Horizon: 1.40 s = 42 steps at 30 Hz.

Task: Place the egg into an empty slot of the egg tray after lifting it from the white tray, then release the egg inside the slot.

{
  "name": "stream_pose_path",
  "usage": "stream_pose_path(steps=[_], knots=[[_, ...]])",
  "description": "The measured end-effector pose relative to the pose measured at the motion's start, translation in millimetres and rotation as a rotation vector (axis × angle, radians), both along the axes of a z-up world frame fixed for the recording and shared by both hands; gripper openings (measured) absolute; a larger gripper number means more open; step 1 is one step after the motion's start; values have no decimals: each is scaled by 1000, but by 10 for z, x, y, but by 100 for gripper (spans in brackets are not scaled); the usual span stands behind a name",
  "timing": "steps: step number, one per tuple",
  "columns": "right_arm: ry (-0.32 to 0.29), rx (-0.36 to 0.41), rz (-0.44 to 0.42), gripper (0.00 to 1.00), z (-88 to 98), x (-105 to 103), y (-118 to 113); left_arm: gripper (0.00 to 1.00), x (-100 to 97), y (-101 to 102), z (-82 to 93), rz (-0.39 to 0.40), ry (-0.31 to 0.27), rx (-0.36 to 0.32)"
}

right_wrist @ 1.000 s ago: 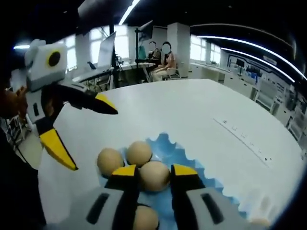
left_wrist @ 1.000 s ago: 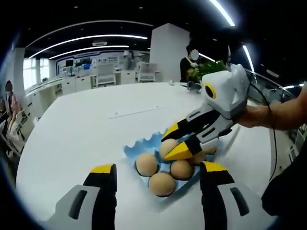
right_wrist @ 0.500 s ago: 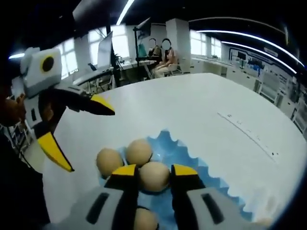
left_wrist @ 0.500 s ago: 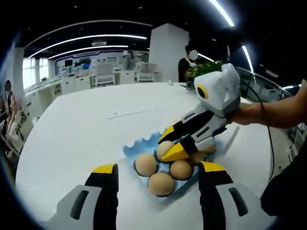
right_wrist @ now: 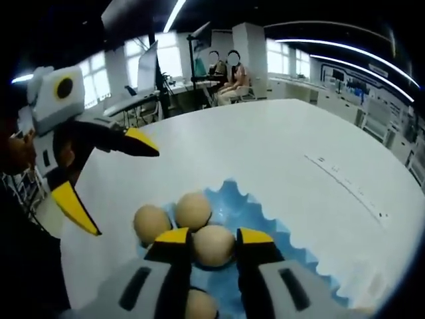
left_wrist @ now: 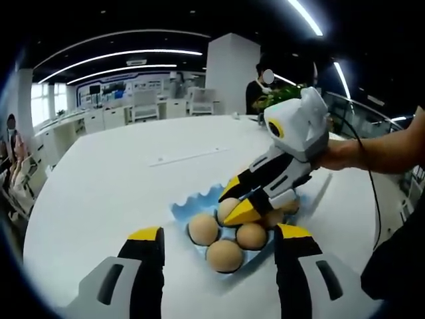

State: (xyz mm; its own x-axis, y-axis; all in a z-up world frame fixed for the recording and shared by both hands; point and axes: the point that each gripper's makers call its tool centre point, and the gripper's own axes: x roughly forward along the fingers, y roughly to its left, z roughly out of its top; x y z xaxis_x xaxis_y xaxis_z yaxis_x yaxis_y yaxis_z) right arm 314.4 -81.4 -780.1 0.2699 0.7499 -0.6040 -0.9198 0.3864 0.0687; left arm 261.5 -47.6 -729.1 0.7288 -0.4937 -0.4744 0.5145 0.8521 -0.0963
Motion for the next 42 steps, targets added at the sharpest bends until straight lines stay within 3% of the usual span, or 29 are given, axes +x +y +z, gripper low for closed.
stream_pose_path(steps=[5, 10, 16, 18, 20, 33, 39, 42], knots=[[-56, 18, 9, 26, 30, -13, -16, 66, 6, 7, 6, 5, -1, -4], [-16, 47, -26, 27, 35, -20, -79, 65, -1, 7, 3, 5, 2, -7], [-21, 52, -27, 27, 60, -97, -191, 65, -2, -3, 8, 2, 0, -8], [-2, 73, -44, 26, 79, -110, -218, 65, 1, -7, 8, 2, 1, -9], [-5, 141, -77, 26, 177, -88, -229, 65, 6, -13, 13, 1, -1, -10], [-4, 196, -122, 27, 302, -107, -415, 66, 10, -72, 29, -12, -6, -10], [-41, 250, -183, 27, 416, -94, -656, 66, 6, -80, 26, -14, -4, -11], [-59, 239, -232, 27, 410, -76, -840, 66, 6, -84, 30, -16, -6, -12]])
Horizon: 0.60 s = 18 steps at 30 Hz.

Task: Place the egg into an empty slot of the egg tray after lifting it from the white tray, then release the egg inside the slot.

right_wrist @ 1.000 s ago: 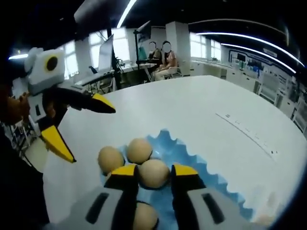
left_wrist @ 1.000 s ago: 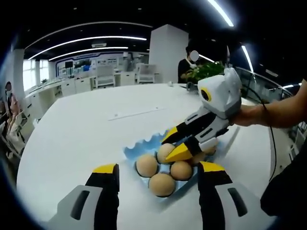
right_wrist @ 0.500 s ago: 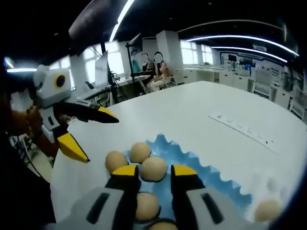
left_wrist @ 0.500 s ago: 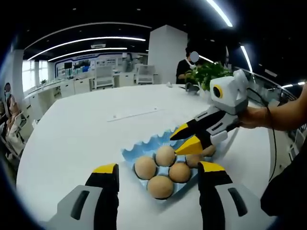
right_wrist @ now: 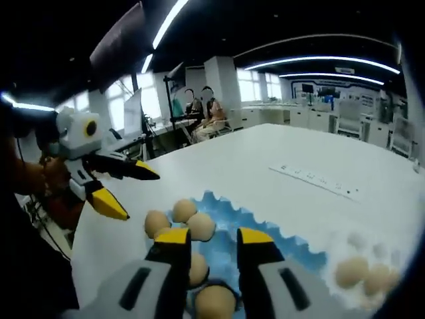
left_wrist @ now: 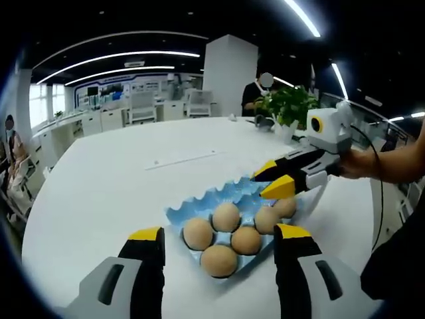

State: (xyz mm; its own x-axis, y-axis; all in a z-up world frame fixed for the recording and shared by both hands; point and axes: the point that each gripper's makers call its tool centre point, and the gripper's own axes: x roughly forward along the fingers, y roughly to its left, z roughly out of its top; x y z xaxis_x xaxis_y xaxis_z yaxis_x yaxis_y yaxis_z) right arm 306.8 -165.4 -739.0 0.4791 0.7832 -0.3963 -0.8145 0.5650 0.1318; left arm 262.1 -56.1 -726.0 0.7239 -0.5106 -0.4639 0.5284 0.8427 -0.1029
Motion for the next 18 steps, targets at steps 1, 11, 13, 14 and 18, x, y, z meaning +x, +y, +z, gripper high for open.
stream_pose_path(steps=[1, 11, 13, 14, 18], knots=[[-5, -1, -21, 26, 2, 16, -58, 66, 0, -2, 1, -1, -1, 1], [-28, 27, -356, 26, 50, 257, -1075, 64, -9, -22, -1, -13, 2, 0], [-54, 15, -425, 26, 63, 302, -1306, 64, -7, -24, 2, -11, 2, -3], [-57, 17, -460, 26, 65, 320, -1400, 64, -6, -25, 4, -11, 1, -3], [-79, -12, -564, 26, 46, 372, -1754, 64, 1, -20, 11, -12, -3, -1]])
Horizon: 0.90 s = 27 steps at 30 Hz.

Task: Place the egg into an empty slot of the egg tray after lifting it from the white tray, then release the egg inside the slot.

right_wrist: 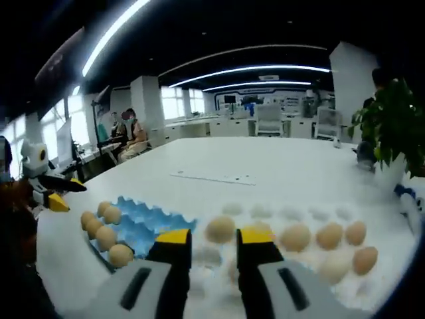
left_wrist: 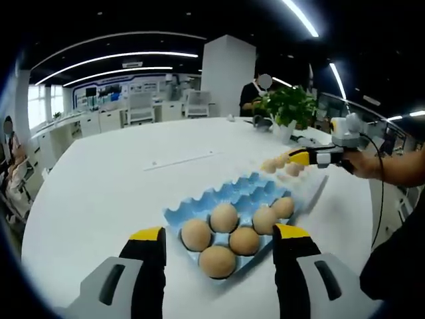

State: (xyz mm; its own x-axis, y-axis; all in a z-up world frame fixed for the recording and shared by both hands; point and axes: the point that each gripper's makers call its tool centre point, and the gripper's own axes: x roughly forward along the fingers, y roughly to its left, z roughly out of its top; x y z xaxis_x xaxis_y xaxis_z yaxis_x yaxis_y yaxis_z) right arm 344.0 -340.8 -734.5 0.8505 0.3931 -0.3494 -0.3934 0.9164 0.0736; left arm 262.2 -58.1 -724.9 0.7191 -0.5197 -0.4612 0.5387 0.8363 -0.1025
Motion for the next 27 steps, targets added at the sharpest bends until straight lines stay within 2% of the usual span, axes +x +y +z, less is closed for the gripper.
stream_pose_path(steps=[4, 9, 13, 14, 17, 18, 19, 21, 22, 24, 27], knots=[[42, 11, -38, 26, -140, 10, -142, 64, 1, 6, 1, -1, -1, 3], [55, -20, -33, 25, -276, 3, -132, 63, -6, 13, 2, -1, -1, 5], [68, -75, -9, 25, -385, 10, -107, 63, -6, 29, -5, 3, 2, 7], [45, -101, -1, 25, -368, 19, -112, 63, -7, 32, -6, 4, 2, 7], [43, -131, 9, 25, -386, 8, -104, 63, -8, 43, -11, 6, 2, 11], [25, -189, 32, 25, -396, 4, -103, 63, -8, 47, -13, 7, 3, 10], [22, -206, 35, 26, -401, 3, -98, 63, -8, 47, -13, 7, 3, 9], [0, -304, 71, 27, -434, -4, -78, 63, -9, 45, -15, 7, 3, 9], [-10, -322, 74, 26, -430, -2, -73, 63, -10, 42, -15, 7, 3, 9], [23, -266, 52, 26, -426, 3, -83, 63, -12, 38, -16, 6, 4, 8], [17, -272, 56, 25, -415, 2, -88, 63, -18, 41, -20, 7, 4, 8]])
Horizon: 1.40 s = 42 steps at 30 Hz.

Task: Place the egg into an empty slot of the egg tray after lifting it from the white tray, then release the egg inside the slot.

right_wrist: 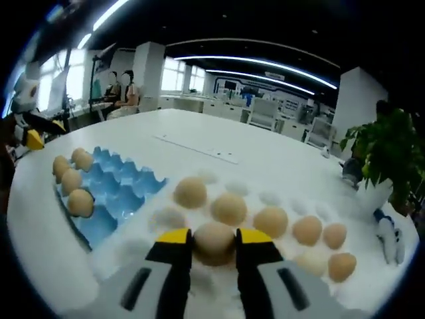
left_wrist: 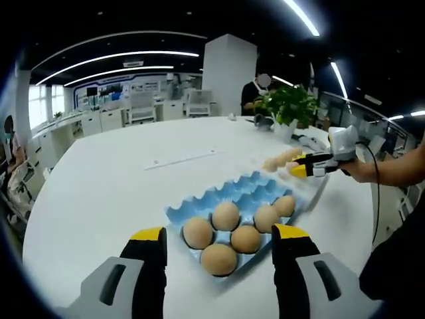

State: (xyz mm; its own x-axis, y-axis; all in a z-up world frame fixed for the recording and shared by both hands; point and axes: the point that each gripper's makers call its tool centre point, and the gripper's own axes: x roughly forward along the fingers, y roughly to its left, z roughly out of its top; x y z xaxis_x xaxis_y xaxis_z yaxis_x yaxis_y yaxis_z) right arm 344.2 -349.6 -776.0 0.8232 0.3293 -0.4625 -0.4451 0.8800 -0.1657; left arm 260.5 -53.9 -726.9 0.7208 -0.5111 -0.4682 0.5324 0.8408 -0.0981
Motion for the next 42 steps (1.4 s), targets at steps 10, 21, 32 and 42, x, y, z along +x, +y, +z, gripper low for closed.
stream_pose_path(steps=[10, 21, 32, 42], knots=[[-31, 129, -46, 25, 323, 2, -14, 64, 1, 14, -3, 4, 0, 3], [-38, 204, 69, 25, 508, -55, 505, 74, 17, 30, -13, 19, 4, 11], [-20, 226, 198, 25, 561, -133, 1009, 78, 18, 2, -19, 12, 12, 7], [11, 243, 316, 25, 537, -198, 1501, 81, 22, -31, -23, 1, 17, 7]])
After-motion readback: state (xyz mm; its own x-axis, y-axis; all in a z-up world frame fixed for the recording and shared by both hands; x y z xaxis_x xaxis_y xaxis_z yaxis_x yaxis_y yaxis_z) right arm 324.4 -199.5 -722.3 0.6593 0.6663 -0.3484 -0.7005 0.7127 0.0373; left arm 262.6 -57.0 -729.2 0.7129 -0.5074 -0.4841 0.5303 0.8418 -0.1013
